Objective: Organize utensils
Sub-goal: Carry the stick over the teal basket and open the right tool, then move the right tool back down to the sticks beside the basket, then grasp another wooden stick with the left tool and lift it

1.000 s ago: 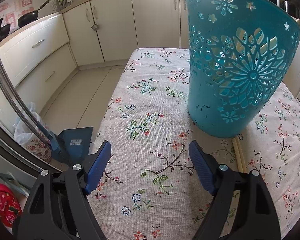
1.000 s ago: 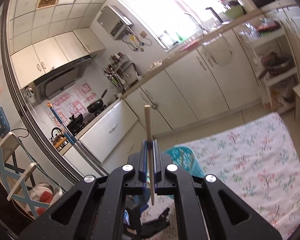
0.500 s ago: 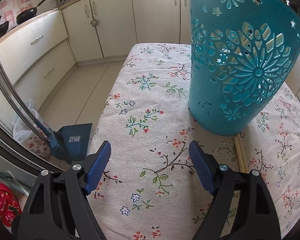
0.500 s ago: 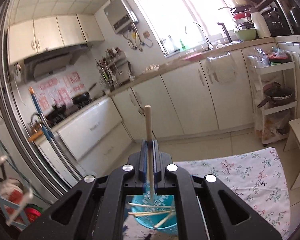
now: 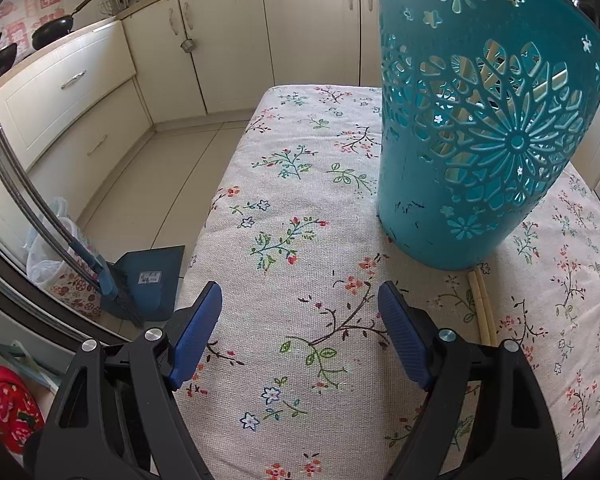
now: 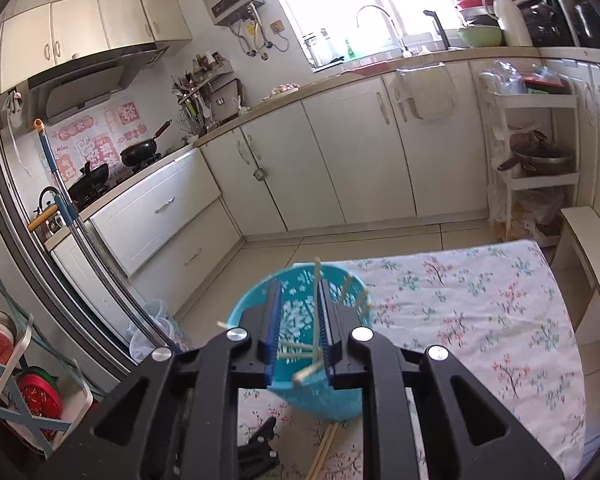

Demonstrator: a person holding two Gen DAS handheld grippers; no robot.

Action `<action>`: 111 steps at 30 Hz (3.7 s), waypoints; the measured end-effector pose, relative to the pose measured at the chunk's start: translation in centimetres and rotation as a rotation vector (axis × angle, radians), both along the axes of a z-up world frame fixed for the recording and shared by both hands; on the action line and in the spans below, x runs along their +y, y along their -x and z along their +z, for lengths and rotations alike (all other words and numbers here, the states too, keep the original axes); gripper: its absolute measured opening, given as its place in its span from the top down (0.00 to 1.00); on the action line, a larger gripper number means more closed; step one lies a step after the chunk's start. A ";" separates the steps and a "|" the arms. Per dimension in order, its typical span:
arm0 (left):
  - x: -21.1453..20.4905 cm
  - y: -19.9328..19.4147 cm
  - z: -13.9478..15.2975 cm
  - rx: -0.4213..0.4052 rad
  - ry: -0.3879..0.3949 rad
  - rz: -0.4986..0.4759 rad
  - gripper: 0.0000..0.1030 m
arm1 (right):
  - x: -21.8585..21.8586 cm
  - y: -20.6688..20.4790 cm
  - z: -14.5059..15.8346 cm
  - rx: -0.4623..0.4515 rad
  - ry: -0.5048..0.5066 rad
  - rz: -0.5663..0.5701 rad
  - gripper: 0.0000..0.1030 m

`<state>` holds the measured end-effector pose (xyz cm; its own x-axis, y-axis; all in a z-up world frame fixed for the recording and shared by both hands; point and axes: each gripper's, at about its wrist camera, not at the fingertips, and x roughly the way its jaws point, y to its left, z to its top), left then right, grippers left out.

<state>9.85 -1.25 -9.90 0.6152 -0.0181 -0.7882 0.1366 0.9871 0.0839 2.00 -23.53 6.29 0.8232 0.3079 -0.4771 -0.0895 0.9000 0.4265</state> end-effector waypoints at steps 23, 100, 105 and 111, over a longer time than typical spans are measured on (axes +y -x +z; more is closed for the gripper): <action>0.0 -0.1 -0.1 0.016 -0.005 0.000 0.24 | 5.0 1.4 -14.8 0.392 0.110 0.043 0.81; -6.5 2.5 2.8 0.167 0.053 -0.305 0.95 | 2.8 2.6 -15.1 0.384 0.230 0.085 0.92; -1.8 3.5 8.9 0.145 0.258 -0.309 0.95 | 2.1 2.4 -15.2 0.393 0.202 0.083 0.92; 0.4 3.1 19.0 -0.054 0.410 -0.319 0.96 | 1.5 1.8 -15.2 0.396 0.192 0.080 0.92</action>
